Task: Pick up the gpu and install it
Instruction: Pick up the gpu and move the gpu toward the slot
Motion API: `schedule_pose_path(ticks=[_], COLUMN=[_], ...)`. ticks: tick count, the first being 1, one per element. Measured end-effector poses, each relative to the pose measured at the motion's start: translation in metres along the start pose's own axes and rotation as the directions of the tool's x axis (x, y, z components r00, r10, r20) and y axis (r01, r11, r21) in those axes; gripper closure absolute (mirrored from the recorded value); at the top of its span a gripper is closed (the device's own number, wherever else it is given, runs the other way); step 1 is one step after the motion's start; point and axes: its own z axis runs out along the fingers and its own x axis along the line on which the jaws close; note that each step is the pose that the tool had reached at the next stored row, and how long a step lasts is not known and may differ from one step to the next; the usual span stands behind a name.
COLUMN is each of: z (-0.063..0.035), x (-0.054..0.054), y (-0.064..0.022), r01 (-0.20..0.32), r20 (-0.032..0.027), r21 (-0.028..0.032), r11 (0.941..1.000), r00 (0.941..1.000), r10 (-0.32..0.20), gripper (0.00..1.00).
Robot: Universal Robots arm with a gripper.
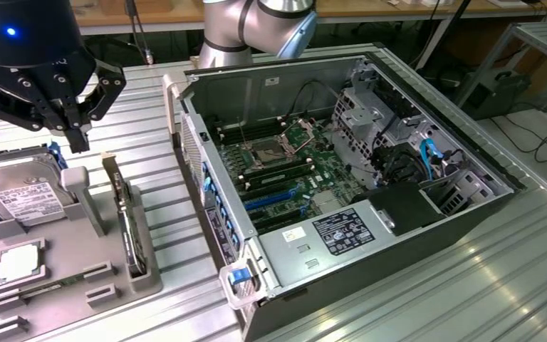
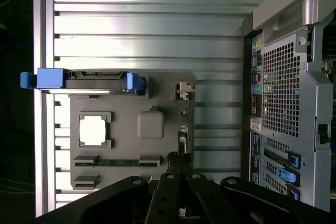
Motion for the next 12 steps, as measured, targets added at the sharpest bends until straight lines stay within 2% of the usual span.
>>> schedule_pose_path(ticks=[1, 2, 3, 4, 5, 6, 10, 11, 12], z=[0.0, 0.0, 0.0, 0.0, 0.0, 0.0, 0.0003, 0.0011, 0.0033], x=[0.0, 0.0, 0.0, 0.0, 0.0, 0.0, 0.0, -0.0001, 0.0], y=[0.0, 0.0, 0.0, 0.0, 0.0, 0.0, 0.0, -0.0001, -0.0002], r01=[0.0, 0.0, 0.0, 0.0, 0.0, 0.0, -0.001, -0.014, -0.038], r20=[0.0001, 0.0, 0.0, 0.0001, 0.0, 0.0001, 0.0001, 0.0006, 0.0018], r21=[0.0, 0.0, 0.0, 0.0, 0.0, 0.0, 0.0004, 0.0024, 0.003], r11=[1.0, 1.0, 1.0, 1.0, 1.0, 1.0, 1.0, 0.9999, 0.9993], r00=[1.0, 1.0, 1.0, 1.0, 1.0, 1.0, 1.0, 0.9999, 0.9993], r10=[0.0, 0.0, 0.0, 0.0, 0.0, 0.0, 0.001, 0.014, 0.038], gripper=[0.89, 0.83, 0.71, 0.64, 0.58, 0.58, 0.34, 0.28, 0.28])
